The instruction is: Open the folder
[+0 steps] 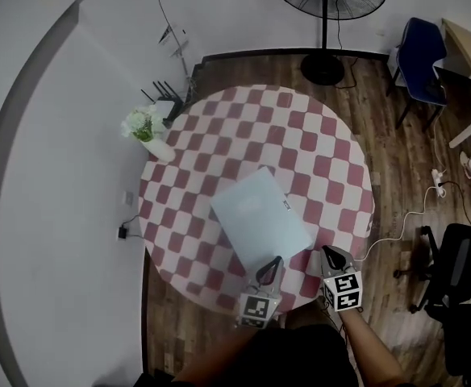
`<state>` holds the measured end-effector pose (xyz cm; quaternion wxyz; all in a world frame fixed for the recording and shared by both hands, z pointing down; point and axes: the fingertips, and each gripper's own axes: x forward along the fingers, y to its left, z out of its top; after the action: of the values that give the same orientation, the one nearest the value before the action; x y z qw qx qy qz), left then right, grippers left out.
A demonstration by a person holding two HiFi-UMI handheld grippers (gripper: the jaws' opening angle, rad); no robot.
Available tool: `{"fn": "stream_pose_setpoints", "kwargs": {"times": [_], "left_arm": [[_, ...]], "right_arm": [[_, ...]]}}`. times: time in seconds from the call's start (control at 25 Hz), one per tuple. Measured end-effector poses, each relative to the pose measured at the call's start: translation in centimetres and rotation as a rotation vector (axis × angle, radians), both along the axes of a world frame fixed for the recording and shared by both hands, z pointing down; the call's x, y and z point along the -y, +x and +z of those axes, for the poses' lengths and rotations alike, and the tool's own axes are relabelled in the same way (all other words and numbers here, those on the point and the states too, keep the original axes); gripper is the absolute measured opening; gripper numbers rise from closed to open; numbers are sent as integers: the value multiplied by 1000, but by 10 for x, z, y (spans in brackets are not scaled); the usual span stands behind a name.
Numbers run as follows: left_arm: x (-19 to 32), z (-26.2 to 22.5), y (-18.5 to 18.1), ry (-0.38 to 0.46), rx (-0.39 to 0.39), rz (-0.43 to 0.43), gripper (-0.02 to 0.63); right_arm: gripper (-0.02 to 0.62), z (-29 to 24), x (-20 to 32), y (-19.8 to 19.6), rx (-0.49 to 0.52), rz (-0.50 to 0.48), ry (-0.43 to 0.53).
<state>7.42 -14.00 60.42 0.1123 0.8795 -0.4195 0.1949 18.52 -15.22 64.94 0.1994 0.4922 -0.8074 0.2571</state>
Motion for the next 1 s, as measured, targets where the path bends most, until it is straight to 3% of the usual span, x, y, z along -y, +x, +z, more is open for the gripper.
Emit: {"fn": "stream_pose_setpoints", "kwargs": {"times": [0.2,0.32,0.52,0.76,1.0], "left_arm": [[22,28,7,-50,43,-20,6],[31,40,19,-58,25,-2,6],[36,62,36,-95,49,56,7],[43,90,38,-141,122,28,87],[36,118,55,-196,195,116,178]], "right_arm": [[3,40,26,-6,20,-74,-116],[52,58,37,-9,29,-123,-142],[62,87,43,-13,60,-154,-232],[88,105,45,-21,56,-221,-287],[103,107,47,-20,84,-238,-313]]}}
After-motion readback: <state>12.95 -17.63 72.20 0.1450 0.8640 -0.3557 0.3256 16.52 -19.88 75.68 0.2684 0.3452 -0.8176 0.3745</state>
